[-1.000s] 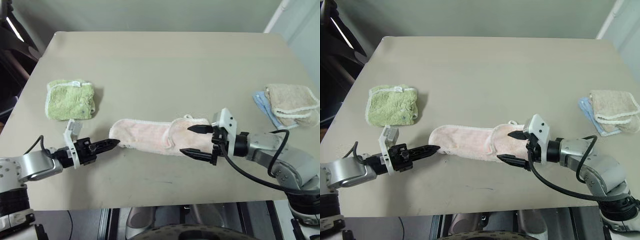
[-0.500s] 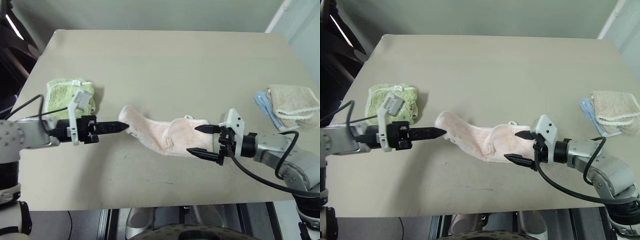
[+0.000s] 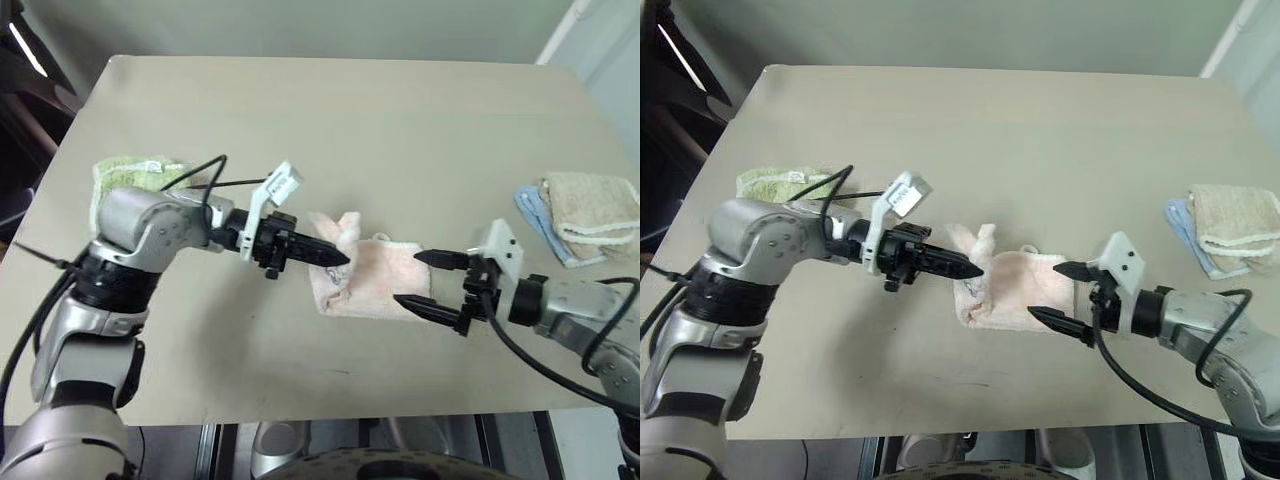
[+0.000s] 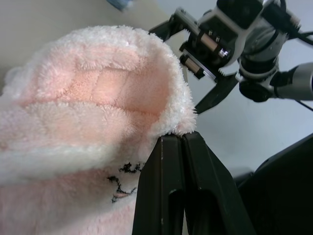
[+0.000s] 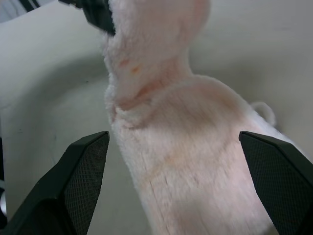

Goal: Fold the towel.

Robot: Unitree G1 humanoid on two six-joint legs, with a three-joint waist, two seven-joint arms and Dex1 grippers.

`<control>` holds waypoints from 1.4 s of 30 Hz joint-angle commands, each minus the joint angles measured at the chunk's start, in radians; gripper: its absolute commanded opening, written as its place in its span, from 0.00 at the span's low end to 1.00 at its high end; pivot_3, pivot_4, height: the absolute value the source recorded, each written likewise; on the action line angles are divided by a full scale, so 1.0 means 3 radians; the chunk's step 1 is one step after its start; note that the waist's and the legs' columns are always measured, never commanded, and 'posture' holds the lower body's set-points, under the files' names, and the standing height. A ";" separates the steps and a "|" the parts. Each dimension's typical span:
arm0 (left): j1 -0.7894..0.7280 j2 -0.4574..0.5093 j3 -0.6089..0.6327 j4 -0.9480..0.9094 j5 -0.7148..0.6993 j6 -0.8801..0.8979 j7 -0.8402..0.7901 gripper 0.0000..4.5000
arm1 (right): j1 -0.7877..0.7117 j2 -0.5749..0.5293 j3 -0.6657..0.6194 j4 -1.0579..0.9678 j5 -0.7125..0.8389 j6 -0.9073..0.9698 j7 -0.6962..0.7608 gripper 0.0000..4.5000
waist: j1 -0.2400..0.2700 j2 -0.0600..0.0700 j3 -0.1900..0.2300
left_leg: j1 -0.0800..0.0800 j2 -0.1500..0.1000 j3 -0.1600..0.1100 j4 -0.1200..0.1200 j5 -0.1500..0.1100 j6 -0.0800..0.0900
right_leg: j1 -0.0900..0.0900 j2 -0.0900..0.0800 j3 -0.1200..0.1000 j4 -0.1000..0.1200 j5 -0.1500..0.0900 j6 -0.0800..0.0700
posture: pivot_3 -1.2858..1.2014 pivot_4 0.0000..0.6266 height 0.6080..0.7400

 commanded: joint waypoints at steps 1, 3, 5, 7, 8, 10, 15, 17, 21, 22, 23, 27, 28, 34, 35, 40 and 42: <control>-0.0160 -0.0195 -0.0143 0.0122 0.0214 -0.0182 -0.0222 0.01 | 0.0182 -0.0095 -0.0415 -0.0239 0.0216 0.0083 -0.0080 1.00 | 0.0009 -0.0001 0.0000 | 0.0001 0.0000 0.0000 0.0001 -0.0001 0.0002 | 0.0002 0.0000 0.0000 0.0000 -0.0001 0.0001 | 0.52 0.24 0.95; -0.0233 -0.0376 -0.0243 0.0244 0.0327 -0.0263 -0.0321 0.01 | 0.0397 -0.0141 -0.0635 -0.0334 0.0289 0.0132 -0.0098 1.00 | 0.0025 -0.0001 0.0000 | 0.0000 -0.0001 0.0001 0.0003 -0.0005 0.0009 | 0.0005 -0.0002 0.0000 -0.0001 -0.0005 0.0008 | 0.52 0.24 0.95; -0.0297 -0.0549 -0.0322 0.0385 0.0434 -0.0349 -0.0423 0.01 | 0.0560 -0.0170 -0.0811 -0.0402 0.0360 0.0165 -0.0129 1.00 | 0.0044 -0.0001 0.0001 | 0.0000 -0.0002 0.0000 0.0008 -0.0010 0.0014 | 0.0010 -0.0003 0.0000 -0.0002 -0.0011 0.0017 | 0.52 0.24 0.95; -0.0340 -0.0679 -0.0365 0.0478 0.0524 -0.0409 -0.0486 0.01 | 0.0650 -0.0188 -0.0916 -0.0435 0.0414 0.0177 -0.0160 1.00 | 0.0047 -0.0001 0.0001 | 0.0000 -0.0004 0.0002 0.0018 -0.0015 0.0018 | 0.0014 -0.0005 0.0002 -0.0002 -0.0014 0.0023 | 0.52 0.24 0.95; -0.0366 -0.0785 -0.0393 0.0531 0.0557 -0.0430 -0.0498 0.01 | 0.0698 -0.0194 -0.0981 -0.0450 0.0435 0.0187 -0.0181 1.00 | 0.0049 -0.0001 0.0001 | 0.0000 -0.0005 0.0002 0.0024 -0.0019 0.0022 | 0.0016 -0.0006 0.0002 -0.0002 -0.0015 0.0028 | 0.52 0.24 0.95; -0.0404 -0.0963 -0.0488 0.0586 0.0638 -0.0481 -0.0567 0.01 | 0.0775 -0.0209 -0.1098 -0.0481 0.0491 0.0209 -0.0224 1.00 | 0.0050 -0.0001 0.0001 | 0.0000 -0.0006 0.0003 0.0037 -0.0028 0.0031 | 0.0021 -0.0006 0.0003 -0.0002 -0.0019 0.0040 | 0.52 0.24 0.95; -0.0420 -0.1150 -0.0685 0.0553 0.0795 -0.0532 -0.0754 0.01 | 0.0905 -0.0252 -0.1260 -0.0530 0.0589 0.0236 -0.0300 1.00 | 0.0049 -0.0002 0.0001 | 0.0001 -0.0011 0.0009 0.0053 -0.0040 0.0051 | 0.0030 -0.0011 0.0009 -0.0003 -0.0029 0.0072 | 0.52 0.24 0.95; -0.0435 -0.1225 -0.0745 0.0565 0.0842 -0.0518 -0.0793 0.01 | 0.0954 -0.0260 -0.1300 -0.0548 0.0624 0.0231 -0.0333 1.00 | 0.0051 -0.0002 0.0002 | 0.0001 -0.0011 0.0010 0.0054 -0.0041 0.0053 | 0.0030 -0.0011 0.0009 -0.0003 -0.0029 0.0075 | 0.52 0.24 0.95; -0.0437 -0.1378 -0.0861 0.0795 0.1047 -0.0638 -0.0829 0.01 | 0.1009 -0.0263 -0.1346 -0.0591 0.0703 0.0224 -0.0420 1.00 | 0.0055 -0.0002 0.0001 | 0.0001 -0.0011 0.0010 0.0057 -0.0046 0.0061 | 0.0032 -0.0012 0.0009 -0.0003 -0.0027 0.0079 | 0.52 0.24 0.95; -0.0434 -0.1408 -0.0889 0.0858 0.1116 -0.0702 -0.0832 0.01 | 0.1023 -0.0265 -0.1349 -0.0597 0.0710 0.0221 -0.0438 1.00 | 0.0058 -0.0002 0.0001 | 0.0001 -0.0011 0.0010 0.0059 -0.0050 0.0068 | 0.0033 -0.0012 0.0009 -0.0003 -0.0026 0.0080 | 0.52 0.24 0.95; -0.0438 -0.1443 -0.0916 0.0927 0.1181 -0.0765 -0.0844 0.01 | 0.1047 -0.0269 -0.1353 -0.0605 0.0709 0.0217 -0.0453 1.00 | 0.0060 -0.0002 0.0001 | 0.0001 -0.0011 0.0010 0.0062 -0.0055 0.0077 | 0.0035 -0.0012 0.0009 -0.0003 -0.0026 0.0081 | 0.52 0.24 0.95; -0.0493 -0.1610 -0.0888 0.1154 0.1277 -0.0843 -0.0888 0.01 | 0.1107 -0.0281 -0.1370 -0.0634 0.0731 0.0198 -0.0503 1.00 | 0.0065 -0.0002 0.0002 | 0.0000 -0.0011 0.0010 0.0072 -0.0063 0.0090 | 0.0037 -0.0012 0.0009 -0.0002 -0.0025 0.0085 | 0.52 0.24 0.95; -0.0496 -0.1629 -0.0883 0.1176 0.1293 -0.0864 -0.0912 0.01 | 0.1115 -0.0285 -0.1376 -0.0639 0.0743 0.0193 -0.0512 1.00 | 0.0067 -0.0002 0.0002 | 0.0000 -0.0011 0.0010 0.0074 -0.0064 0.0091 | 0.0038 -0.0012 0.0009 -0.0002 -0.0024 0.0085 | 0.52 0.24 0.95; -0.0458 -0.1753 -0.0795 0.1331 0.1390 -0.0964 -0.0926 0.10 | 0.1127 -0.0308 -0.1363 -0.0644 0.0764 0.0170 -0.0570 1.00 | 0.0069 -0.0001 0.0002 | -0.0002 -0.0013 0.0010 0.0095 -0.0072 0.0100 | 0.0046 -0.0012 0.0009 -0.0002 -0.0023 0.0092 | 0.52 0.24 0.95; -0.0457 -0.1764 -0.0783 0.1343 0.1398 -0.0954 -0.0928 0.15 | 0.1124 -0.0311 -0.1360 -0.0643 0.0771 0.0168 -0.0577 1.00 | 0.0069 -0.0001 0.0002 | -0.0002 -0.0013 0.0010 0.0098 -0.0074 0.0104 | 0.0048 -0.0013 0.0010 -0.0002 -0.0022 0.0094 | 0.52 0.24 0.95; -0.0435 -0.1741 -0.0734 0.1296 0.1385 -0.0879 -0.0992 0.52 | 0.1085 -0.0340 -0.1326 -0.0603 0.0758 0.0150 -0.0575 1.00 | 0.0068 -0.0001 0.0002 | -0.0002 -0.0016 0.0013 0.0101 -0.0078 0.0109 | 0.0049 -0.0015 0.0012 -0.0003 -0.0021 0.0097 | 0.52 0.24 0.95; -0.0441 -0.1749 -0.0675 0.1276 0.1352 -0.0832 -0.0988 0.69 | 0.1061 -0.0351 -0.1310 -0.0586 0.0755 0.0144 -0.0575 1.00 | 0.0068 -0.0001 0.0002 | -0.0002 -0.0016 0.0013 0.0101 -0.0078 0.0109 | 0.0049 -0.0015 0.0012 -0.0003 -0.0020 0.0098 | 0.52 0.24 0.95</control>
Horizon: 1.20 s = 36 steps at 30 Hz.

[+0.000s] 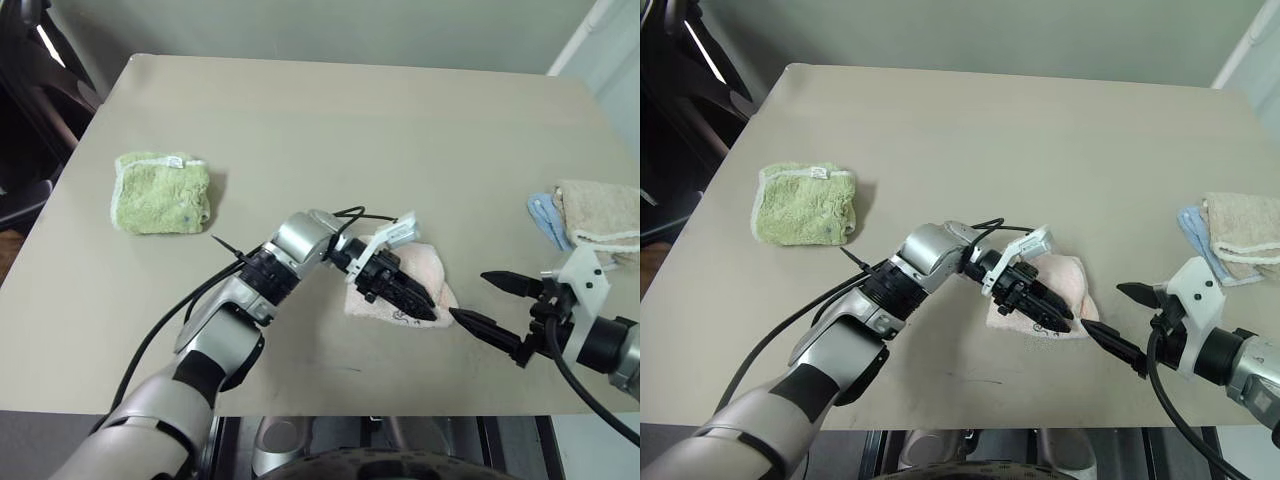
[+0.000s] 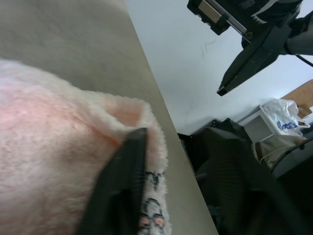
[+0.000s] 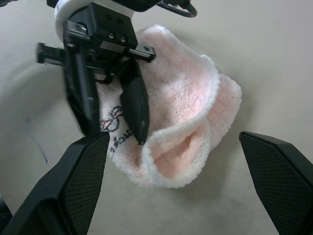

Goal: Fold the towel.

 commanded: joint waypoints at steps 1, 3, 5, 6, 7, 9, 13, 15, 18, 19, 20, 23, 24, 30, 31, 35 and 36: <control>-0.0041 -0.0016 0.0192 -0.0135 -0.0109 0.0081 -0.0051 0.76 | -0.0073 -0.0048 -0.0021 -0.0009 0.0045 -0.0070 -0.0015 1.00 | 0.0000 0.0000 0.0000 | 0.0000 0.0000 0.0000 0.0000 0.0000 0.0000 | 0.0000 0.0000 0.0000 0.0000 0.0001 0.0001 | 0.52 0.24 0.95; -0.0058 -0.0017 0.0387 -0.0247 -0.0176 0.0065 0.0031 0.92 | -0.0163 -0.0036 -0.0060 0.0051 0.0136 -0.0079 -0.0035 1.00 | 0.0000 0.0000 0.0000 | 0.0000 0.0000 0.0001 0.0000 0.0000 0.0000 | 0.0000 0.0000 0.0000 0.0000 0.0001 0.0001 | 0.52 0.24 0.95; -0.0065 -0.0022 0.0641 -0.0376 -0.0221 -0.0045 0.0195 1.00 | -0.0284 -0.0041 -0.0083 0.0130 0.0255 -0.0062 -0.0078 1.00 | 0.0000 0.0000 0.0000 | 0.0000 0.0000 0.0002 0.0000 0.0000 0.0000 | -0.0001 0.0000 0.0001 -0.0001 0.0001 0.0002 | 0.52 0.24 0.95; -0.0070 -0.0020 0.0758 -0.0436 -0.0249 -0.0082 0.0263 1.00 | -0.0338 -0.0055 -0.0073 0.0156 0.0296 -0.0060 -0.0079 1.00 | 0.0000 0.0000 0.0000 | 0.0000 0.0000 0.0003 0.0000 0.0000 0.0000 | -0.0001 0.0000 0.0001 -0.0001 0.0002 0.0003 | 0.52 0.24 0.95; -0.0076 -0.0003 0.0837 -0.0487 -0.0256 -0.0115 0.0307 1.00 | -0.0384 -0.0070 -0.0051 0.0171 0.0331 -0.0058 -0.0077 1.00 | -0.0001 0.0000 0.0000 | 0.0000 0.0000 0.0003 0.0000 0.0000 0.0000 | -0.0001 0.0000 0.0002 -0.0001 0.0002 0.0004 | 0.52 0.24 0.95; -0.0077 0.0042 0.0928 -0.0563 -0.0217 -0.0177 0.0398 1.00 | -0.0478 -0.0088 0.0009 0.0188 0.0372 -0.0068 -0.0087 0.96 | 0.0000 0.0000 0.0000 | 0.0000 0.0000 0.0004 0.0000 0.0001 -0.0001 | -0.0001 0.0000 0.0002 -0.0001 0.0001 0.0005 | 0.52 0.24 0.95; 0.0085 0.0246 0.1051 -0.0756 0.0034 -0.0777 0.0611 1.00 | -0.0757 -0.0066 0.0239 0.0203 0.0505 -0.0133 -0.0109 0.72 | -0.0011 0.0003 0.0001 | 0.0003 0.0000 0.0005 0.0000 0.0003 -0.0004 | -0.0003 0.0001 0.0003 -0.0001 0.0000 0.0005 | 0.52 0.24 0.95; 0.0162 0.0309 0.1126 -0.0792 0.0051 -0.0883 0.0697 0.91 | -0.0871 -0.0033 0.0369 0.0241 0.0489 -0.0159 -0.0146 0.55 | -0.0011 0.0003 0.0001 | 0.0004 0.0000 0.0005 -0.0001 0.0007 -0.0011 | -0.0003 0.0001 0.0003 -0.0001 -0.0002 0.0005 | 0.52 0.24 0.95; 0.0366 0.0543 0.1196 -0.0922 0.0009 -0.0917 0.0610 0.71 | -0.1066 0.0086 0.0662 0.0331 0.0355 -0.0251 -0.0160 0.33 | -0.0016 0.0004 0.0001 | 0.0002 0.0000 0.0005 -0.0002 0.0008 -0.0013 | -0.0004 0.0001 0.0004 -0.0002 -0.0003 0.0006 | 0.52 0.24 0.95; 0.0431 0.0597 0.1221 -0.0966 -0.0011 -0.0906 0.0621 0.64 | -0.1107 0.0125 0.0765 0.0361 0.0280 -0.0286 -0.0150 0.25 | -0.0019 0.0004 0.0001 | 0.0002 0.0000 0.0005 -0.0002 0.0007 -0.0012 | -0.0005 0.0000 0.0004 -0.0001 -0.0004 0.0005 | 0.52 0.24 0.95; 0.0494 0.0641 0.1239 -0.1026 -0.0039 -0.0895 0.0616 0.55 | -0.1124 0.0159 0.0849 0.0385 0.0213 -0.0322 -0.0127 0.17 | -0.0022 0.0004 0.0001 | 0.0002 0.0001 0.0005 -0.0002 0.0006 -0.0011 | -0.0007 0.0000 0.0004 -0.0001 -0.0004 0.0003 | 0.52 0.24 0.95; 0.0716 0.0766 0.1233 -0.1269 -0.0119 -0.0824 0.0583 0.31 | -0.1154 0.0280 0.1087 0.0443 0.0051 -0.0437 -0.0049 0.00 | -0.0014 0.0004 0.0001 | -0.0004 0.0002 0.0004 -0.0002 0.0005 -0.0010 | -0.0012 0.0000 0.0003 -0.0001 0.0003 -0.0010 | 0.52 0.24 0.95; 0.0811 0.0791 0.1209 -0.1332 -0.0104 -0.0869 0.0579 0.23 | -0.1177 0.0336 0.1181 0.0478 -0.0022 -0.0488 -0.0035 0.00 | -0.0012 0.0004 0.0001 | -0.0005 0.0001 0.0003 -0.0001 0.0005 -0.0010 | -0.0013 -0.0001 0.0002 -0.0001 0.0010 -0.0022 | 0.52 0.24 0.95; 0.1097 0.0600 0.1084 -0.1305 0.0052 -0.1204 0.0745 0.01 | -0.1473 0.0688 0.1664 0.0819 -0.0554 -0.0759 -0.0093 0.00 | -0.0020 0.0006 0.0001 | -0.0006 -0.0002 0.0005 0.0005 -0.0008 0.0012 | -0.0013 -0.0011 -0.0003 -0.0002 0.0016 -0.0031 | 0.52 0.24 0.95; 0.1114 0.0554 0.1062 -0.1227 0.0078 -0.1234 0.0773 0.01 | -0.1487 0.0694 0.1750 0.0852 -0.0686 -0.0799 -0.0081 0.00 | -0.0020 0.0006 0.0001 | -0.0005 -0.0003 0.0005 0.0005 -0.0008 0.0013 | -0.0013 -0.0014 -0.0005 -0.0002 0.0018 -0.0032 | 0.52 0.24 0.95; 0.1202 0.0426 0.0894 -0.0702 0.0369 -0.1762 0.0730 0.01 | -0.1376 0.0653 0.1984 0.0896 -0.1053 -0.0952 0.0056 0.00 | -0.0025 0.0008 0.0001 | -0.0002 -0.0002 0.0005 0.0001 -0.0008 0.0015 | -0.0011 -0.0022 -0.0015 -0.0001 0.0025 -0.0039 | 0.52 0.24 0.95; 0.1218 0.0382 0.0882 -0.0609 0.0391 -0.1878 0.0707 0.01 | -0.1357 0.0674 0.1999 0.0922 -0.1099 -0.0983 0.0056 0.00 | -0.0030 0.0009 0.0001 | -0.0001 -0.0003 0.0005 0.0000 -0.0008 0.0015 | -0.0012 -0.0022 -0.0016 -0.0001 0.0026 -0.0041 | 0.52 0.24 0.95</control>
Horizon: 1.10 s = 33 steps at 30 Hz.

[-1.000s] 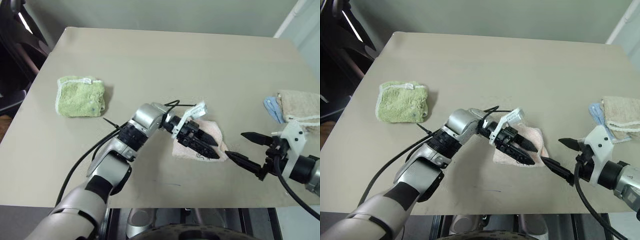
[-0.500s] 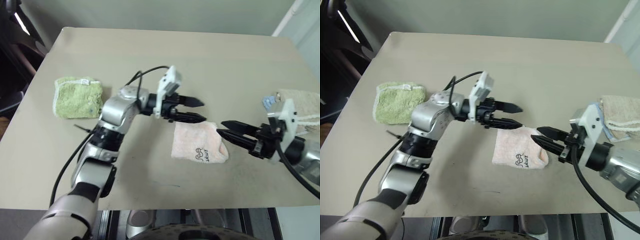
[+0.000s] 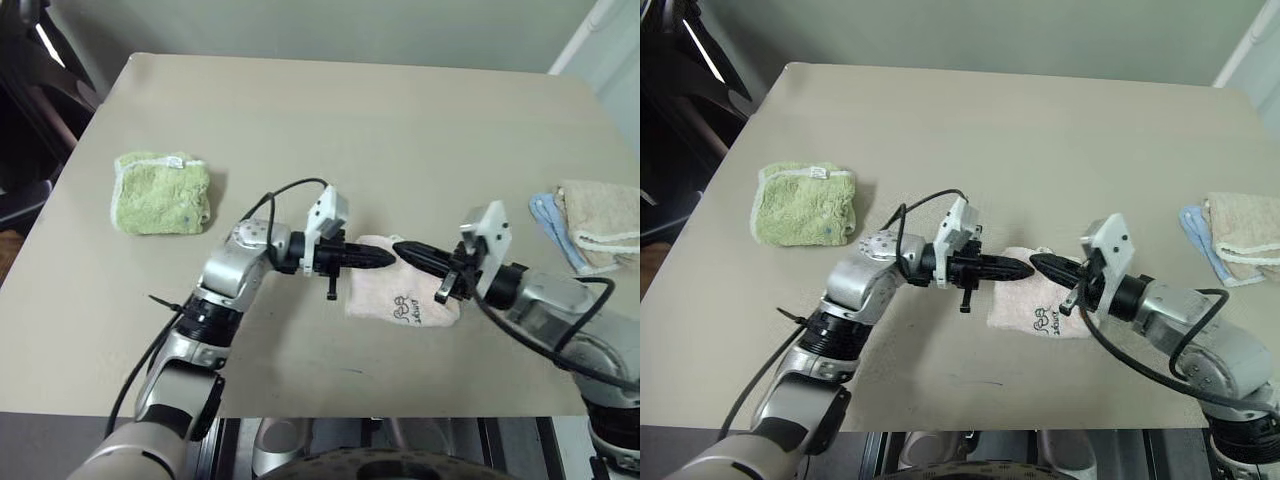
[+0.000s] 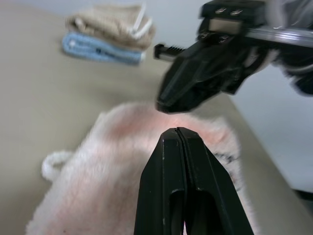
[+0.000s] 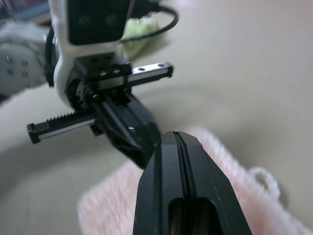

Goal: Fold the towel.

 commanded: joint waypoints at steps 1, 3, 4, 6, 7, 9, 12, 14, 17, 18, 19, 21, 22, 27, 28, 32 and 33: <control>0.0067 -0.0119 -0.0096 0.0314 0.0157 -0.0478 -0.0078 0.01 | 0.0059 0.0041 0.0044 0.0053 -0.0207 -0.0164 0.0056 0.00 | -0.0010 0.0001 0.0001 | 0.0000 0.0000 0.0000 0.0000 0.0000 0.0000 | 0.0000 0.0000 0.0000 0.0000 0.0000 -0.0001 | 0.52 0.24 0.95; 0.0078 -0.0164 -0.0169 0.0454 0.0253 -0.0595 -0.0087 0.01 | 0.0164 0.0086 0.0090 0.0133 -0.0318 -0.0233 0.0067 0.00 | -0.0013 0.0001 0.0000 | -0.0001 -0.0001 0.0000 0.0000 0.0000 -0.0001 | 0.0000 -0.0001 0.0000 0.0000 0.0001 0.0000 | 0.52 0.24 0.95; 0.0085 -0.0195 -0.0201 0.0523 0.0301 -0.0661 -0.0074 0.01 | 0.0241 0.0098 0.0138 0.0195 -0.0413 -0.0288 0.0075 0.00 | -0.0009 0.0001 0.0000 | -0.0002 -0.0001 0.0000 0.0000 0.0000 0.0000 | 0.0000 -0.0002 -0.0001 0.0000 0.0001 0.0001 | 0.52 0.24 0.95; 0.0094 -0.0265 -0.0234 0.0652 0.0366 -0.0774 -0.0047 0.01 | 0.0370 0.0123 0.0253 0.0331 -0.0630 -0.0423 0.0087 0.00 | -0.0005 0.0001 0.0000 | -0.0002 -0.0002 -0.0001 0.0000 -0.0001 0.0000 | 0.0001 -0.0002 -0.0001 -0.0001 0.0001 0.0002 | 0.52 0.24 0.95; 0.0095 -0.0296 -0.0242 0.0703 0.0382 -0.0796 -0.0049 0.01 | 0.0416 0.0151 0.0295 0.0398 -0.0713 -0.0478 0.0080 0.00 | -0.0006 0.0001 0.0000 | -0.0001 -0.0002 -0.0001 0.0000 -0.0001 0.0001 | 0.0001 -0.0003 -0.0001 -0.0001 0.0001 0.0002 | 0.52 0.24 0.95; 0.0092 -0.0364 -0.0242 0.0802 0.0412 -0.0862 -0.0042 0.01 | 0.0485 0.0229 0.0356 0.0565 -0.0889 -0.0613 0.0035 0.00 | -0.0016 0.0004 -0.0001 | -0.0001 -0.0003 0.0001 0.0000 -0.0002 0.0002 | 0.0001 -0.0005 -0.0001 -0.0001 0.0002 0.0003 | 0.52 0.24 0.95; 0.0073 -0.0409 -0.0222 0.0877 0.0434 -0.0884 -0.0057 0.01 | 0.0564 0.0273 0.0408 0.0728 -0.1118 -0.0798 0.0042 0.00 | -0.0019 0.0007 -0.0003 | 0.0003 -0.0005 0.0001 0.0000 -0.0003 0.0004 | 0.0007 -0.0006 -0.0001 -0.0002 0.0003 0.0004 | 0.52 0.24 0.95; 0.0023 -0.0404 -0.0180 0.0945 0.0431 -0.0890 -0.0070 0.01 | 0.0609 0.0316 0.0351 0.0790 -0.1153 -0.0881 0.0051 0.00 | -0.0017 0.0008 -0.0004 | 0.0007 -0.0007 0.0000 0.0000 -0.0003 0.0005 | 0.0013 -0.0007 -0.0001 -0.0002 0.0002 0.0004 | 0.52 0.24 0.95; -0.0025 -0.0414 -0.0101 0.1002 0.0383 -0.0890 -0.0070 0.01 | 0.0614 0.0322 0.0257 0.0773 -0.1097 -0.0905 0.0110 0.00 | -0.0017 0.0008 -0.0004 | 0.0014 -0.0008 -0.0001 0.0001 -0.0002 0.0006 | 0.0021 -0.0007 0.0000 -0.0006 -0.0012 -0.0002 | 0.52 0.24 0.95; -0.0048 -0.0410 -0.0065 0.0983 0.0318 -0.0820 -0.0118 0.01 | 0.0614 0.0310 0.0205 0.0725 -0.1036 -0.0885 0.0147 0.00 | -0.0019 0.0008 -0.0004 | 0.0015 -0.0009 0.0000 0.0001 -0.0001 0.0006 | 0.0022 -0.0007 0.0001 -0.0006 -0.0016 0.0006 | 0.52 0.24 0.95; -0.0072 -0.0411 -0.0023 0.0963 0.0259 -0.0747 -0.0142 0.01 | 0.0613 0.0297 0.0154 0.0671 -0.0973 -0.0858 0.0182 0.00 | -0.0019 0.0008 -0.0003 | 0.0015 -0.0010 0.0000 0.0002 0.0000 0.0006 | 0.0023 -0.0008 0.0002 -0.0006 -0.0017 0.0009 | 0.52 0.24 0.95; -0.0108 -0.0401 0.0045 0.0893 0.0136 -0.0559 -0.0216 0.01 | 0.0615 0.0279 0.0068 0.0575 -0.0869 -0.0790 0.0234 0.00 | -0.0018 0.0008 -0.0003 | 0.0014 -0.0010 0.0000 0.0002 0.0001 0.0005 | 0.0022 -0.0007 0.0002 -0.0006 -0.0017 0.0010 | 0.52 0.24 0.95; -0.0120 -0.0391 0.0072 0.0854 0.0078 -0.0463 -0.0255 0.01 | 0.0616 0.0272 0.0036 0.0535 -0.0828 -0.0754 0.0252 0.00 | -0.0018 0.0009 -0.0003 | 0.0013 -0.0010 0.0000 0.0001 0.0002 0.0004 | 0.0022 -0.0007 0.0002 -0.0006 -0.0017 0.0010 | 0.52 0.24 0.95; -0.0232 -0.0118 0.0324 0.0245 -0.0415 0.0187 -0.0467 0.21 | 0.0608 0.0049 -0.0383 -0.0006 -0.0316 -0.0353 0.0338 0.00 | -0.0022 0.0012 0.0000 | -0.0002 -0.0010 0.0002 -0.0001 0.0009 -0.0009 | 0.0006 -0.0006 0.0002 -0.0005 -0.0016 0.0005 | 0.52 0.24 0.95; -0.0245 -0.0067 0.0360 0.0163 -0.0466 0.0265 -0.0462 0.29 | 0.0610 0.0013 -0.0448 -0.0066 -0.0231 -0.0290 0.0344 0.00 | -0.0022 0.0012 -0.0001 | -0.0004 -0.0010 0.0003 -0.0001 0.0022 -0.0033 | 0.0003 -0.0005 0.0001 -0.0004 -0.0015 0.0002 | 0.52 0.24 0.95; -0.0294 0.0233 0.0601 -0.0098 -0.0651 0.0513 -0.0441 0.61 | 0.0617 -0.0166 -0.0807 -0.0278 0.0202 -0.0063 0.0402 0.14 | -0.0022 0.0012 -0.0001 | -0.0006 -0.0009 0.0003 -0.0003 0.0027 -0.0042 | 0.0003 -0.0005 0.0002 -0.0005 -0.0022 -0.0002 | 0.52 0.24 0.95; -0.0288 0.0317 0.0645 -0.0140 -0.0677 0.0550 -0.0452 0.68 | 0.0631 -0.0224 -0.0873 -0.0325 0.0276 -0.0029 0.0444 0.19 | -0.0022 0.0012 -0.0001 | -0.0006 -0.0009 0.0003 -0.0003 0.0026 -0.0042 | 0.0002 -0.0005 0.0003 -0.0005 -0.0023 -0.0002 | 0.52 0.24 0.95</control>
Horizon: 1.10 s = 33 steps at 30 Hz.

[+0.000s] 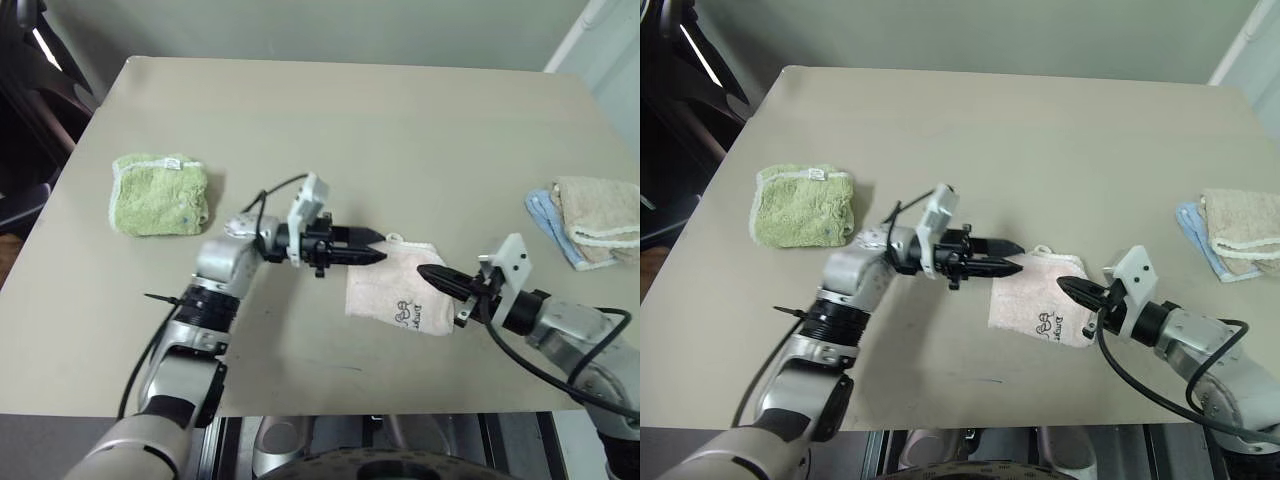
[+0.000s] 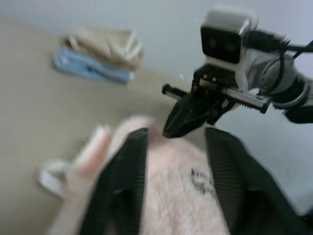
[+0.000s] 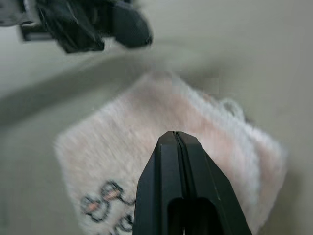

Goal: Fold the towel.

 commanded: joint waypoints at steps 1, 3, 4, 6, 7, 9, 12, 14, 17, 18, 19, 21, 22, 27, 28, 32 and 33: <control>-0.0004 0.0247 0.0190 -0.0235 -0.0162 0.0165 -0.0036 0.77 | 0.0018 -0.0183 -0.0329 -0.0254 0.0376 0.0152 0.0123 0.27 | 0.0000 0.0000 0.0000 | -0.0002 0.0000 0.0002 0.0000 -0.0001 0.0000 | -0.0002 0.0000 0.0001 0.0000 -0.0003 0.0001 | 0.52 0.24 0.95; 0.0067 0.0409 0.0251 -0.0293 -0.0205 0.0251 -0.0037 0.93 | 0.0026 -0.0266 -0.0447 -0.0289 0.0499 0.0213 0.0121 0.43 | 0.0000 0.0000 0.0000 | -0.0002 0.0000 0.0001 0.0000 -0.0003 0.0000 | -0.0003 0.0000 0.0001 0.0000 -0.0012 0.0009 | 0.52 0.24 0.95; 0.0096 0.0452 0.0273 -0.0318 -0.0235 0.0295 -0.0013 0.99 | 0.0028 -0.0293 -0.0488 -0.0298 0.0547 0.0236 0.0115 0.49 | 0.0000 0.0000 0.0000 | -0.0003 0.0000 0.0001 0.0000 -0.0004 0.0000 | -0.0004 0.0000 0.0001 0.0000 -0.0013 0.0006 | 0.52 0.24 0.95; 0.0178 0.0458 0.0380 -0.0419 -0.0394 0.0526 0.0147 1.00 | 0.0037 -0.0346 -0.0533 -0.0304 0.0585 0.0266 0.0117 0.64 | 0.0003 0.0000 0.0000 | -0.0003 0.0000 0.0000 0.0000 -0.0006 0.0000 | -0.0004 -0.0001 0.0001 0.0001 -0.0011 0.0000 | 0.52 0.24 0.95; 0.0238 0.0446 0.0433 -0.0496 -0.0478 0.0692 0.0284 1.00 | 0.0036 -0.0354 -0.0548 -0.0303 0.0571 0.0254 0.0098 0.72 | 0.0007 0.0000 0.0000 | -0.0003 0.0000 0.0000 0.0000 -0.0008 0.0001 | -0.0004 -0.0002 0.0001 0.0001 -0.0005 -0.0007 | 0.52 0.24 0.95; 0.0326 0.0405 0.0458 -0.0583 -0.0456 0.1032 0.0732 1.00 | -0.0002 -0.0332 -0.0551 -0.0276 0.0483 0.0219 -0.0007 0.87 | 0.0011 0.0000 0.0000 | -0.0006 -0.0001 -0.0001 0.0000 -0.0011 0.0002 | -0.0006 -0.0002 0.0001 0.0000 -0.0007 -0.0004 | 0.52 0.24 0.95; 0.0331 0.0481 0.0483 -0.0624 -0.0685 0.1927 0.1059 1.00 | -0.0042 -0.0297 -0.0525 -0.0228 0.0409 0.0214 -0.0107 0.99 | 0.0003 0.0000 0.0000 | -0.0005 -0.0001 0.0001 0.0000 -0.0012 0.0002 | -0.0006 -0.0003 0.0000 0.0001 -0.0005 0.0006 | 0.52 0.24 0.95; 0.0278 0.0504 0.0534 -0.0592 -0.0808 0.2439 0.1255 1.00 | -0.0046 -0.0297 -0.0512 -0.0223 0.0402 0.0229 -0.0120 0.99 | 0.0000 0.0000 0.0000 | -0.0005 0.0000 0.0002 -0.0001 -0.0011 0.0001 | -0.0008 -0.0003 -0.0001 0.0002 -0.0005 0.0005 | 0.52 0.24 0.95; 0.0237 0.0583 0.0513 -0.0549 -0.0982 0.3015 0.1305 1.00 | -0.0002 -0.0340 -0.0549 -0.0280 0.0522 0.0337 -0.0108 0.99 | 0.0002 0.0000 0.0000 | -0.0004 0.0001 0.0002 -0.0003 -0.0011 -0.0003 | -0.0012 -0.0003 -0.0002 0.0004 -0.0005 0.0004 | 0.52 0.24 0.95; 0.0209 0.0589 0.0524 -0.0508 -0.1031 0.3229 0.1341 1.00 | 0.0021 -0.0365 -0.0587 -0.0313 0.0585 0.0371 -0.0086 0.99 | 0.0004 0.0000 0.0000 | -0.0004 0.0001 0.0002 -0.0003 -0.0011 -0.0004 | -0.0013 -0.0002 -0.0002 0.0004 -0.0005 0.0004 | 0.52 0.24 0.95; 0.0186 0.0586 0.0544 -0.0479 -0.1063 0.3372 0.1378 1.00 | 0.0032 -0.0381 -0.0611 -0.0335 0.0626 0.0392 -0.0074 0.99 | 0.0011 0.0000 0.0000 | -0.0004 0.0001 0.0002 -0.0003 -0.0011 -0.0004 | -0.0012 -0.0002 -0.0002 0.0004 -0.0005 0.0003 | 0.52 0.24 0.95; 0.0163 0.0541 0.0581 -0.0417 -0.1096 0.3549 0.1442 1.00 | 0.0062 -0.0421 -0.0685 -0.0377 0.0687 0.0393 -0.0042 0.99 | 0.0014 0.0000 0.0000 | -0.0003 0.0000 0.0002 -0.0003 -0.0011 -0.0005 | -0.0011 -0.0003 -0.0002 0.0004 -0.0006 0.0003 | 0.52 0.24 0.95; 0.0144 0.0513 0.0578 -0.0319 -0.1124 0.3583 0.1517 1.00 | 0.0077 -0.0443 -0.0718 -0.0391 0.0701 0.0386 -0.0022 0.99 | 0.0013 0.0000 0.0000 | -0.0003 0.0000 0.0003 -0.0002 -0.0010 -0.0006 | -0.0011 -0.0003 -0.0001 0.0004 -0.0006 0.0001 | 0.52 0.24 0.95; 0.0096 0.0453 0.0341 0.0109 -0.1499 0.3601 0.1772 1.00 | 0.0331 -0.0652 -0.0889 -0.0456 0.0649 0.0312 0.0301 0.99 | 0.0018 -0.0002 0.0000 | 0.0006 0.0000 0.0004 -0.0003 -0.0008 -0.0010 | -0.0003 -0.0003 0.0000 0.0005 -0.0015 -0.0015 | 0.52 0.24 0.95; 0.0082 0.0445 0.0282 0.0153 -0.1571 0.3601 0.1823 1.00 | 0.0386 -0.0687 -0.0907 -0.0451 0.0602 0.0281 0.0365 0.99 | 0.0018 -0.0002 0.0000 | 0.0010 0.0000 0.0004 -0.0004 -0.0008 -0.0013 | 0.0001 -0.0002 0.0000 0.0005 -0.0015 -0.0015 | 0.52 0.24 0.95; -0.0021 0.0239 0.0173 0.0405 -0.1759 0.3601 0.2101 1.00 | 0.0515 -0.0785 -0.0998 -0.0480 0.0591 0.0248 0.0512 0.99 | 0.0031 -0.0002 0.0000 | 0.0014 -0.0002 0.0005 -0.0003 -0.0008 -0.0015 | 0.0007 -0.0002 0.0002 0.0006 -0.0021 -0.0005 | 0.52 0.24 0.95; -0.0036 0.0173 0.0138 0.0425 -0.1747 0.3601 0.2169 1.00 | 0.0531 -0.0801 -0.1002 -0.0483 0.0568 0.0242 0.0528 0.99 | 0.0040 -0.0002 0.0000 | 0.0016 -0.0004 0.0005 -0.0003 -0.0007 -0.0014 | 0.0011 -0.0002 0.0002 0.0005 -0.0024 0.0000 | 0.52 0.24 0.95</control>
